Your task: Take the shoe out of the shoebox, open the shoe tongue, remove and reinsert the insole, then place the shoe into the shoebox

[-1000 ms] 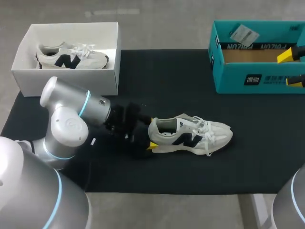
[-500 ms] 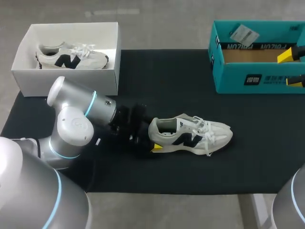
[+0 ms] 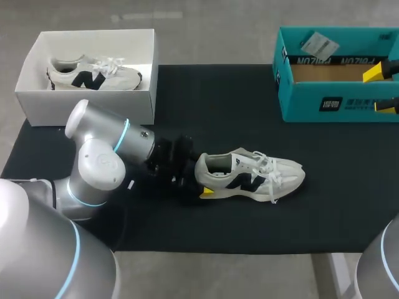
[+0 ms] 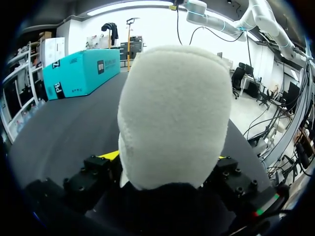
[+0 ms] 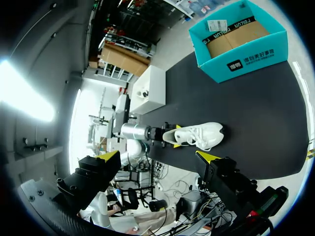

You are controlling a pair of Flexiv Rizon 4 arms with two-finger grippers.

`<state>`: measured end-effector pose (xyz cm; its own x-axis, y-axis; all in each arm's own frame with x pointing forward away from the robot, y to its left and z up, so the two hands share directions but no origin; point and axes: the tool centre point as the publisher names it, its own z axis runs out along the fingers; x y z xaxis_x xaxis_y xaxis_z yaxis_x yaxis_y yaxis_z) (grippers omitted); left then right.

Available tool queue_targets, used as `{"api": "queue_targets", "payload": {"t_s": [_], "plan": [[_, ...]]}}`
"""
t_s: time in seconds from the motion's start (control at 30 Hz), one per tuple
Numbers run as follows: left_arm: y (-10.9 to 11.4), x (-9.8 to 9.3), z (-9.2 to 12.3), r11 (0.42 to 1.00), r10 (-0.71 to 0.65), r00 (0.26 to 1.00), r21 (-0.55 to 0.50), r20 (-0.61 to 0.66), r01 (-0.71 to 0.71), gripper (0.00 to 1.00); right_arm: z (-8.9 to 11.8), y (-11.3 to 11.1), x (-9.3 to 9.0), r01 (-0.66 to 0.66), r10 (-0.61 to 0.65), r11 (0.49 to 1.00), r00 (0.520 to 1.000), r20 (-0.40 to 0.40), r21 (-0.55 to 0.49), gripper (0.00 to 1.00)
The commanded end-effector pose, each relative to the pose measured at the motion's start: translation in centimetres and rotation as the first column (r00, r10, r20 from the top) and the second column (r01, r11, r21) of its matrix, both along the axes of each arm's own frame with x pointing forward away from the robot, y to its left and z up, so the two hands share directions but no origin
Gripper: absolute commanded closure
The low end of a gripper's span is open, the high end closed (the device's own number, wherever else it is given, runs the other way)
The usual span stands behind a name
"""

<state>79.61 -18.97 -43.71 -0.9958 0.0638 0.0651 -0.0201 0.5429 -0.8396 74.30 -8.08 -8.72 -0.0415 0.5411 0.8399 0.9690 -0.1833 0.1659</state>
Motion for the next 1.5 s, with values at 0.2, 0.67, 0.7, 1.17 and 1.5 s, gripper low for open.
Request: {"api": "queue_targets", "payload": {"t_s": [0.2,0.67,0.7,1.17,1.5], "plan": [[0.0,0.1,-0.2,1.000,-0.015,1.000,-0.012,-0.016,0.015,1.00,0.0,0.0,0.1,0.000,0.000,1.000,1.000,-0.002,-0.002,0.00],[0.0,0.1,-0.2,1.000,-0.015,1.000,-0.012,-0.016,0.015,1.00,0.0,0.0,0.1,0.000,0.000,1.000,1.000,-0.002,-0.002,0.00],[0.0,0.1,-0.2,1.000,-0.015,1.000,-0.012,-0.016,0.015,1.00,0.0,0.0,0.1,0.000,0.000,1.000,1.000,-0.002,-0.002,0.00],[0.0,0.1,-0.2,1.000,-0.015,1.000,-0.012,-0.016,0.015,1.00,-1.0,2.2,0.1,0.023,-0.024,0.999,0.999,-0.031,-0.047,0.00],[0.0,0.1,-0.2,1.000,-0.015,1.000,-0.012,-0.016,0.015,1.00,-3.9,7.3,-0.9,0.153,-0.182,0.949,0.980,-0.081,-0.274,0.00]]}}
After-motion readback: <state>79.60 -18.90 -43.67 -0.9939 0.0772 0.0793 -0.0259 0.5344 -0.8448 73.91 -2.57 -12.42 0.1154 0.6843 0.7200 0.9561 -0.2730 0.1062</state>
